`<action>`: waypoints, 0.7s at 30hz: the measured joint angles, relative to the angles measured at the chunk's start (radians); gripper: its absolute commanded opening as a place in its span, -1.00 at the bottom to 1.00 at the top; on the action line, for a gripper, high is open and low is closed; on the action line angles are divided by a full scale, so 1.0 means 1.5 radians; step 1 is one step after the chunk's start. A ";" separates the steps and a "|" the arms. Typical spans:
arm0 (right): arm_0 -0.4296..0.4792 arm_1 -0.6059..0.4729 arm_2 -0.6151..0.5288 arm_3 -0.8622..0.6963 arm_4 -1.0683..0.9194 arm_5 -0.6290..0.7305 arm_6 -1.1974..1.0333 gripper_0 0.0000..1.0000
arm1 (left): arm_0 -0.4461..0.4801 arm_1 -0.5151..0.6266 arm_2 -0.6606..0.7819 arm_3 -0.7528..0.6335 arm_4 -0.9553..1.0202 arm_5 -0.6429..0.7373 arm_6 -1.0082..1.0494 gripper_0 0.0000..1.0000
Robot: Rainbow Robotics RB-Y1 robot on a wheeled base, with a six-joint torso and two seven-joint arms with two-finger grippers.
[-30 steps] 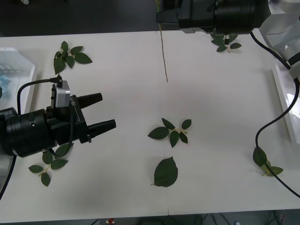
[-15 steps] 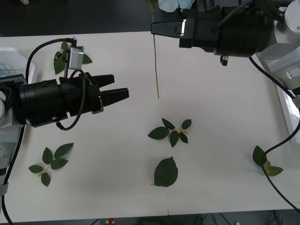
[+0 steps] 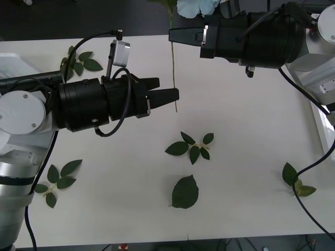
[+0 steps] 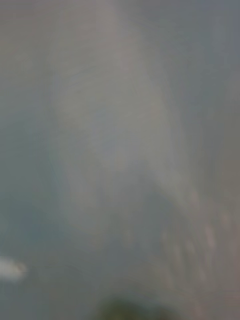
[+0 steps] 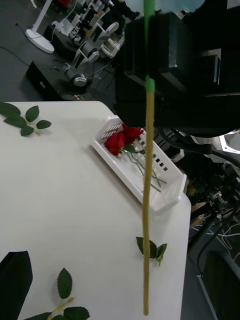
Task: Place the red flowers into the right box and the blue flowers into the left box. If a person shows an open palm, hand one flower to the person first, then continue sorting.
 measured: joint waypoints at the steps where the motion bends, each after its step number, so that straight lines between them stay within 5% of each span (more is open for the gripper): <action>1: 0.000 0.000 0.000 0.000 0.000 0.000 0.000 -1.00 | -0.001 0.000 -0.010 0.000 0.000 -0.012 0.000 1.00; 5: 0.001 0.000 0.000 0.000 -0.001 -0.002 0.000 -1.00 | -0.002 -0.001 -0.046 0.000 0.000 -0.055 0.000 1.00; 7: 0.001 0.000 0.000 0.000 -0.002 -0.004 0.000 -1.00 | -0.002 -0.003 -0.057 0.000 0.000 -0.069 0.000 0.70; 8: 0.002 0.000 0.000 0.000 -0.003 -0.004 0.000 -1.00 | -0.002 -0.006 -0.060 0.000 0.000 -0.074 0.000 0.12; 9: 0.002 0.000 0.000 0.000 -0.005 -0.004 0.000 -1.00 | -0.002 -0.008 -0.062 0.000 -0.002 -0.078 0.000 -0.78; 10: 0.002 0.000 0.000 0.000 -0.008 -0.004 0.000 -1.00 | -0.002 -0.010 -0.063 0.000 -0.005 -0.080 0.000 -0.93; 21: 0.008 0.000 0.000 0.000 -0.017 -0.006 0.012 -1.00 | -0.003 -0.024 -0.063 0.000 -0.020 -0.082 0.000 -1.00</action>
